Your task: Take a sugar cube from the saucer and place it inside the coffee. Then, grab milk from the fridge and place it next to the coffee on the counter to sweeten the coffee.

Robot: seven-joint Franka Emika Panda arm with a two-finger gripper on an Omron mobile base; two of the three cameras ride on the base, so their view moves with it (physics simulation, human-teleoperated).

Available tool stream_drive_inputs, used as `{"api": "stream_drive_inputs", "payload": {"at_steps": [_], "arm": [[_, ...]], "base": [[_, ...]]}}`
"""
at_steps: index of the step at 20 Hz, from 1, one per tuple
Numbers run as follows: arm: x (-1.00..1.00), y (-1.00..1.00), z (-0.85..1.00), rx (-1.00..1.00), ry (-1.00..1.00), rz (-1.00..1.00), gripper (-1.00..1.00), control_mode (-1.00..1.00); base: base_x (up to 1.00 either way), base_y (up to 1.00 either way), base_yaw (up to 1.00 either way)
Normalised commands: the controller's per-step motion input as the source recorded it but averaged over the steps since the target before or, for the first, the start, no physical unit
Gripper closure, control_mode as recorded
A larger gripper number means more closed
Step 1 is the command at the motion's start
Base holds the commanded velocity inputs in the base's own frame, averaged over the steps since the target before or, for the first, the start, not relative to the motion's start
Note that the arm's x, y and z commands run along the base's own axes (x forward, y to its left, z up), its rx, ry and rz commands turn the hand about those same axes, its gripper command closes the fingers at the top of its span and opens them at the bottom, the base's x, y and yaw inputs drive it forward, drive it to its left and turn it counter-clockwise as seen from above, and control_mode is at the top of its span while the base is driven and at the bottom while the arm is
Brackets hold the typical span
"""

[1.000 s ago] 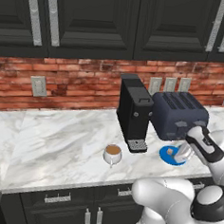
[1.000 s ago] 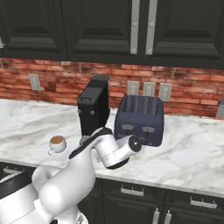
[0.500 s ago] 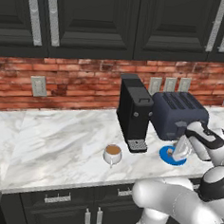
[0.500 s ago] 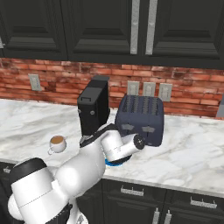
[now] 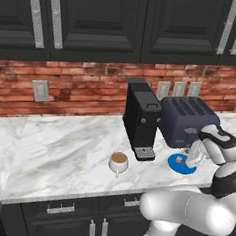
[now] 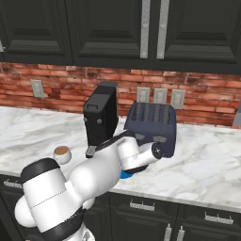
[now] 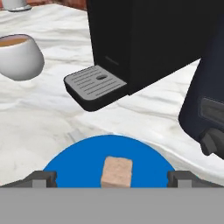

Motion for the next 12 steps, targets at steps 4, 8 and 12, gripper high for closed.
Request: {"api": "stream_drive_inputs", "payload": {"at_steps": [4, 8, 12], "arm": [[0.04, 0.00, -0.19, 0.00, 0.00, 0.00, -1.00, -1.00], [0.10, 0.00, -0.16, 0.00, 0.00, 0.00, -1.00, -1.00], [0.15, 0.00, -0.09, 0.00, 0.00, 0.00, -1.00, -1.00]], "base": [[0.00, 0.00, 0.00], [0.00, 0.00, 0.00], [0.00, 0.00, 0.00]]}}
